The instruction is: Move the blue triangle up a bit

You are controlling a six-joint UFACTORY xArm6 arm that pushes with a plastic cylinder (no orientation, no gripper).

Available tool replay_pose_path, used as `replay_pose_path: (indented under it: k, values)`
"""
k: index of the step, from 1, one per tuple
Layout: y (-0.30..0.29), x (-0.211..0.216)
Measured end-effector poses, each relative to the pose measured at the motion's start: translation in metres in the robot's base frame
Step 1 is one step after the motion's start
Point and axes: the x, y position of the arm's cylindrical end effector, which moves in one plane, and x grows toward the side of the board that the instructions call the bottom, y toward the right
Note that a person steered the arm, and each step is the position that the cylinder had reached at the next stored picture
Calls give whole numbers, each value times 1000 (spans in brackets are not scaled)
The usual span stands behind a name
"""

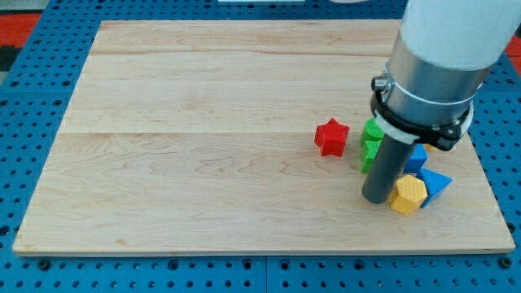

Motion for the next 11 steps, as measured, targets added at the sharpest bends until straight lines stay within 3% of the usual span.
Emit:
replay_pose_path:
  k: [1, 3, 11]
  values:
    - [-1, 23]
    - [58, 54]
    - [84, 1]
